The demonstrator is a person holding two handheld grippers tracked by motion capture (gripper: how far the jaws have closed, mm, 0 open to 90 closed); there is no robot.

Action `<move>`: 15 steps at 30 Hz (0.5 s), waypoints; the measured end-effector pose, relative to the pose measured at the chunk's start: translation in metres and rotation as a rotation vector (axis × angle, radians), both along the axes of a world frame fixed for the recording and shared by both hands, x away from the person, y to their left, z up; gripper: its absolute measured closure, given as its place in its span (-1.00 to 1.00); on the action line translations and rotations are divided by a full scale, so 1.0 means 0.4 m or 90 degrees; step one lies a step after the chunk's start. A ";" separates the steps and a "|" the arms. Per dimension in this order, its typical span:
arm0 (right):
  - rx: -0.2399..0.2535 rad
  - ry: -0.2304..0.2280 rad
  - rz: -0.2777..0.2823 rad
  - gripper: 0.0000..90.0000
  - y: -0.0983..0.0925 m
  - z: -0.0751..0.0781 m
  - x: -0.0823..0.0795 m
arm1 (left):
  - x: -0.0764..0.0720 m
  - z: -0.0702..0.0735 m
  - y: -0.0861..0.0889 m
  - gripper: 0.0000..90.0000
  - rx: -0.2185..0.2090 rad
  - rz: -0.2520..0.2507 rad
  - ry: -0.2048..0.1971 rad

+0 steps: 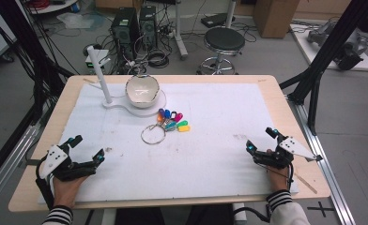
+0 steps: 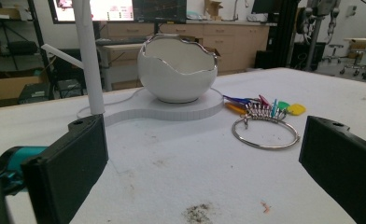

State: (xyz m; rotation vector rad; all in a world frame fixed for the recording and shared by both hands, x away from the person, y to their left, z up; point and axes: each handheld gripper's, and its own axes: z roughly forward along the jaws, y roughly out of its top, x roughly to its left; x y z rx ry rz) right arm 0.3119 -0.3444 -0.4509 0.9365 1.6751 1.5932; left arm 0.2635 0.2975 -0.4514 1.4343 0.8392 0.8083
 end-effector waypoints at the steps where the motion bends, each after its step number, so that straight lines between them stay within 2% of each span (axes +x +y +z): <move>1: 0.001 0.001 0.000 -0.97 0.001 0.000 0.000 | 0.000 0.000 0.000 -0.96 0.000 0.000 0.000; 15: 0.001 0.004 0.001 -0.97 0.000 0.000 0.000 | 0.000 0.000 0.005 -0.96 -0.014 -0.005 0.000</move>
